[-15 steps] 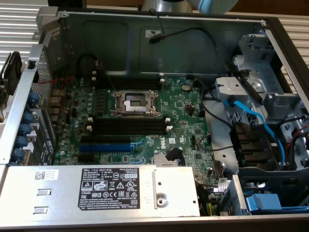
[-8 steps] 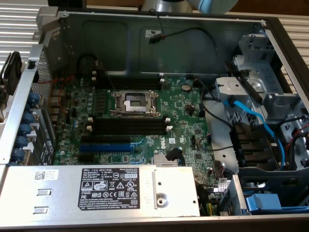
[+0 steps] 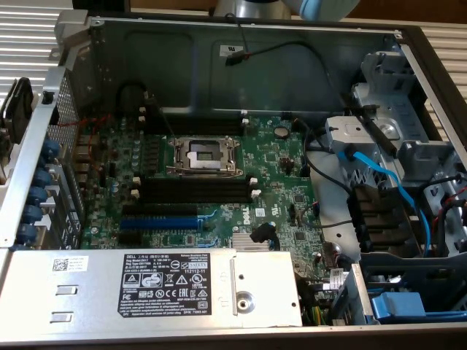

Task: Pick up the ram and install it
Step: 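Pick up the ram and move it above insertion slot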

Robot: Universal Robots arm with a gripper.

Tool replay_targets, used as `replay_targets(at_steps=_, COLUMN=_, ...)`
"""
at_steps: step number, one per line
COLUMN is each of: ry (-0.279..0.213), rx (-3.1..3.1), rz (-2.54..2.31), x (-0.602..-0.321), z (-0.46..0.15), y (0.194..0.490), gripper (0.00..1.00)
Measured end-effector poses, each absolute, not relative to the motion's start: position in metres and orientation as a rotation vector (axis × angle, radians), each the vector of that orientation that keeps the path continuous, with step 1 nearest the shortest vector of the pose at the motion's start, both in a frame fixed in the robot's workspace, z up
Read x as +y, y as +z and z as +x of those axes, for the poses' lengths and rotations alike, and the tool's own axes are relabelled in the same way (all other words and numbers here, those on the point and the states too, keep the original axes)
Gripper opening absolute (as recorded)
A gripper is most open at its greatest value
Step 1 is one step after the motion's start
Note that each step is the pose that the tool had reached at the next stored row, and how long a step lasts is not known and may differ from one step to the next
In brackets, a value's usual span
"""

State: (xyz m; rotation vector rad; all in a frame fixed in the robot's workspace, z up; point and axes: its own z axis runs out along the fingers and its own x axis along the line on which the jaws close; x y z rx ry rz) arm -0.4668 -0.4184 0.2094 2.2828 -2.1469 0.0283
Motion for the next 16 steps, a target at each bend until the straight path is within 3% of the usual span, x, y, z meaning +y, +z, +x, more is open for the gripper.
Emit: replay_targets(at_steps=16, ry=0.048, rx=-2.153, rz=2.292, x=-0.4189, z=-0.4668, y=0.2040, gripper=0.24)
